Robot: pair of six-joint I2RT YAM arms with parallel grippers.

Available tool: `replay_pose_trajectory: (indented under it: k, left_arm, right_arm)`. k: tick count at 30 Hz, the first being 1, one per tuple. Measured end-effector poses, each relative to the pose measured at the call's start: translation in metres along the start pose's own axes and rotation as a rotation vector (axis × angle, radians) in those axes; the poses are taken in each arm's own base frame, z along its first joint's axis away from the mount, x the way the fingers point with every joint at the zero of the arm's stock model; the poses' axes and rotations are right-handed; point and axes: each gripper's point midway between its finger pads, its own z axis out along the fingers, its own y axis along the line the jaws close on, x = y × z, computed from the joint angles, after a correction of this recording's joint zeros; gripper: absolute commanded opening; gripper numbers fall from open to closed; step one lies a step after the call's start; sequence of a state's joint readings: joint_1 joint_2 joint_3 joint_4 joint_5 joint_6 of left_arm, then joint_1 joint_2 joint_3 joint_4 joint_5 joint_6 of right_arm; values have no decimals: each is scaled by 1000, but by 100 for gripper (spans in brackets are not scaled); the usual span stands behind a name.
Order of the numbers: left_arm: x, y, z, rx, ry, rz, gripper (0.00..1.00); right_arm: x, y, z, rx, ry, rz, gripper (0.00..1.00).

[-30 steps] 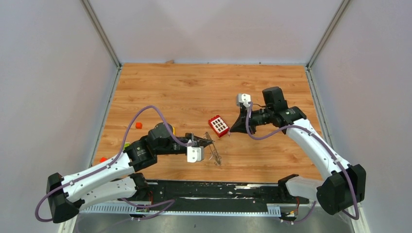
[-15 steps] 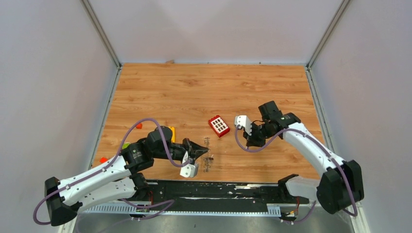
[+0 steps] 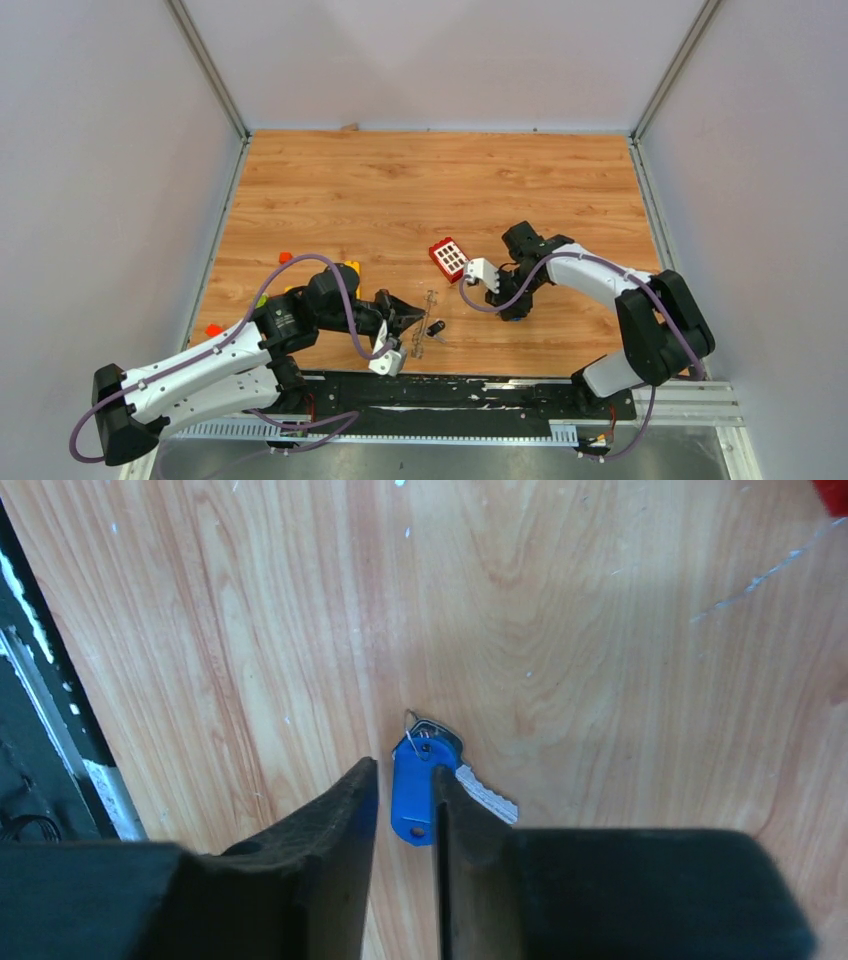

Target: Put the keys on the keyring

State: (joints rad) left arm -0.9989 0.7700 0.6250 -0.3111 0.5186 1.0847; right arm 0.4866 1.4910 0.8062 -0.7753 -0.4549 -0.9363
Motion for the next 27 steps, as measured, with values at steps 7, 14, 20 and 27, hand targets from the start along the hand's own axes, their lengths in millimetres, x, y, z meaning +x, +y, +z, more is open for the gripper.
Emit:
replay_pose_trajectory:
  k: [7, 14, 20, 27]
  left_arm:
    - [2, 1, -1, -6, 12, 0, 0]
    - [6, 7, 4, -36, 20, -75, 0]
    - [18, 12, 16, -51, 29, -239, 0]
    - [13, 25, 22, -59, -14, -353, 0]
  right_arm:
    - [-18, -8, -12, 43, -54, -37, 73]
    - [-87, -2, -81, 176, -318, -195, 69]
    - [-150, 39, -130, 201, -590, -379, 64]
    - [-186, 81, -128, 135, -669, -527, 54]
